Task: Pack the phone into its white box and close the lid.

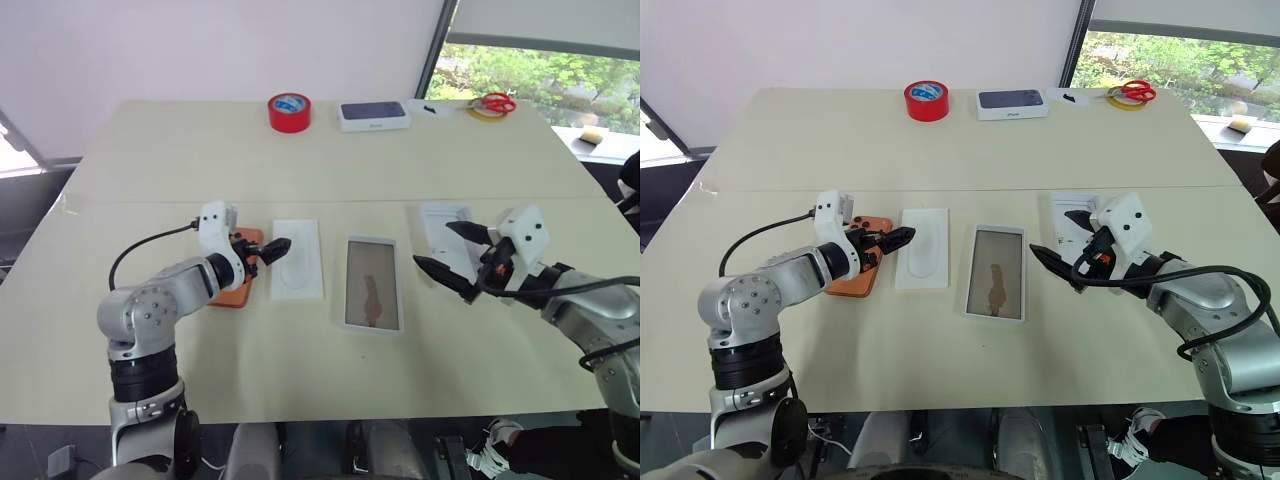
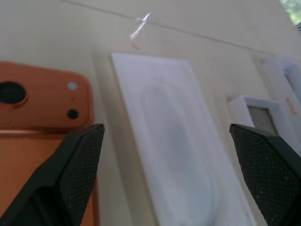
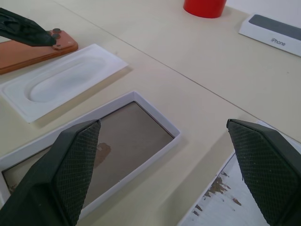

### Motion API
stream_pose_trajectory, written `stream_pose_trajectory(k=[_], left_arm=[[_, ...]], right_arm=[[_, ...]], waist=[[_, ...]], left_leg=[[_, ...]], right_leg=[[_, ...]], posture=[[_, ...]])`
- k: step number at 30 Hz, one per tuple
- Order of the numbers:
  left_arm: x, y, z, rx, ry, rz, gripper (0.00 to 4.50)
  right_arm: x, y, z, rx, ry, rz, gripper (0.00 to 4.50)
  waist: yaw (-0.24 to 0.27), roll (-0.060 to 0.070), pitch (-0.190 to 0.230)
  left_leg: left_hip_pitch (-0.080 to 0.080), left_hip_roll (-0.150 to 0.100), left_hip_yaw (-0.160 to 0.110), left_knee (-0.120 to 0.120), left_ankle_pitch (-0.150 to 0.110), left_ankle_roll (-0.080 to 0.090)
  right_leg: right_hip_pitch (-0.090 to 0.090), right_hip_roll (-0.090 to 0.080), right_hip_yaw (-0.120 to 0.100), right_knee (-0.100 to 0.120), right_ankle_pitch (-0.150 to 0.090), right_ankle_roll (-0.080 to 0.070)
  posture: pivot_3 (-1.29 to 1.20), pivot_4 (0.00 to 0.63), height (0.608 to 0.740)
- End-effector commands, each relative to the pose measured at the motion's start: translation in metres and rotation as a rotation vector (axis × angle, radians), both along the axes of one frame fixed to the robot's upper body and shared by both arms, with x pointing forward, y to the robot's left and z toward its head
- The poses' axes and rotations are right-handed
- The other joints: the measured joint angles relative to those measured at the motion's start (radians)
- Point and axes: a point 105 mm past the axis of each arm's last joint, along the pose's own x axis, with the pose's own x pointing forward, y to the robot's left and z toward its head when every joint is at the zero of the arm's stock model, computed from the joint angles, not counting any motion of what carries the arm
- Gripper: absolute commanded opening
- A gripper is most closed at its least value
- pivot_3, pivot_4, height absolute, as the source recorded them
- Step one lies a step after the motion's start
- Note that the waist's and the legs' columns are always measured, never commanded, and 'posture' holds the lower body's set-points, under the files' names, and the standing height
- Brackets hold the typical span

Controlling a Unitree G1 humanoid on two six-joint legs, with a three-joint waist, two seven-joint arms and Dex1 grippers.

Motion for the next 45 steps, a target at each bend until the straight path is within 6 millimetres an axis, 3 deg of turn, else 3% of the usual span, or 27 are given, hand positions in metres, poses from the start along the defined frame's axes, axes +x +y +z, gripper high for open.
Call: stream_pose_trajectory(k=[1, 12, 15, 19, 26, 29, 31, 40, 45], left_arm=[[0.0, -0.005, 0.002, -0.015, 0.031, -0.002, 4.48], [0.0, -0.024, -0.009, -0.105, 0.147, -0.021, 4.48], [0.002, -0.025, -0.01, -0.114, 0.16, -0.01, 3.64], [0.002, -0.024, -0.009, -0.114, 0.166, -0.005, 1.65], [0.002, -0.018, -0.011, -0.154, 0.187, 0.023, 1.65], [0.003, -0.015, -0.01, -0.17, 0.184, 0.041, 0.88], [0.003, -0.016, -0.009, -0.179, 0.186, 0.04, 0.04], [0.001, -0.016, -0.005, -0.249, 0.19, 0.04, 0.04], [0.006, 0.003, 0.016, -0.301, 0.12, 0.075, 0.04]], right_arm=[[-0.008, 0.014, 0.011, -0.032, -0.044, 0.08, 4.5], [-0.019, 0.027, 0.003, -0.063, -0.012, 0.171, 4.5], [-0.019, 0.028, 0.003, -0.061, -0.011, 0.179, 4.5], [-0.021, 0.032, 0.002, -0.061, -0.005, 0.197, 4.5], [-0.032, 0.05, -0.013, -0.133, 0.082, 0.3, 4.5], [-0.037, 0.061, -0.02, -0.166, 0.106, 0.363, 4.5], [-0.036, 0.062, -0.024, -0.192, 0.128, 0.357, 4.5], [-0.039, 0.078, -0.042, -0.278, 0.203, 0.423, 4.5], [-0.041, 0.084, -0.057, -0.344, 0.241, 0.473, 4.5]], waist=[[0.001, 0.0, 0.0], [0.001, 0.0, 0.0], [0.001, 0.0, 0.0], [0.0, -0.001, 0.0], [0.0, -0.001, 0.0], [0.0, -0.001, 0.0], [0.0, -0.001, 0.0], [0.0, -0.001, 0.001], [-0.001, -0.002, 0.001]], left_leg=[[0.0, 0.0, 0.0, 0.0, 0.0, 0.0], [0.0, 0.0, 0.0, 0.0, 0.0, 0.0], [0.0, 0.0, 0.0, 0.0, 0.0, 0.0], [0.0, 0.0, 0.0, 0.0, 0.0, 0.0], [0.0, 0.0, -0.001, 0.0, 0.0, 0.0], [0.0, 0.0, -0.001, 0.0, 0.0, 0.0], [0.0, 0.0, -0.001, 0.0, 0.0, 0.0], [0.0, 0.0, -0.001, 0.0, 0.0, 0.0], [0.0, 0.0, -0.001, 0.0, 0.0, 0.0]], right_leg=[[0.0, 0.0, 0.0, 0.0, 0.0, 0.0], [0.0, 0.0, 0.0, 0.0, 0.0, 0.0], [0.0, 0.0, 0.0, 0.0, 0.0, 0.0], [0.0, 0.0, 0.0, 0.0, 0.0, 0.0], [0.0, 0.0, 0.0, 0.0, 0.0, 0.0], [0.0, 0.0, 0.0, 0.0, 0.0, 0.0], [0.0, 0.0, 0.0, 0.0, 0.0, 0.0], [0.0, 0.0, 0.0, 0.0, 0.0, 0.0], [0.0, 0.0, 0.0, 0.0, 0.0, 0.0]], posture=[[0.0, 0.15, 0.73], [0.0, 0.15, 0.73], [0.0, 0.15, 0.73], [0.0, 0.15, 0.73], [0.0, 0.15, 0.73], [0.0, 0.15, 0.73], [0.0, 0.15, 0.73], [0.0, 0.15, 0.73], [0.0, 0.15, 0.73]])
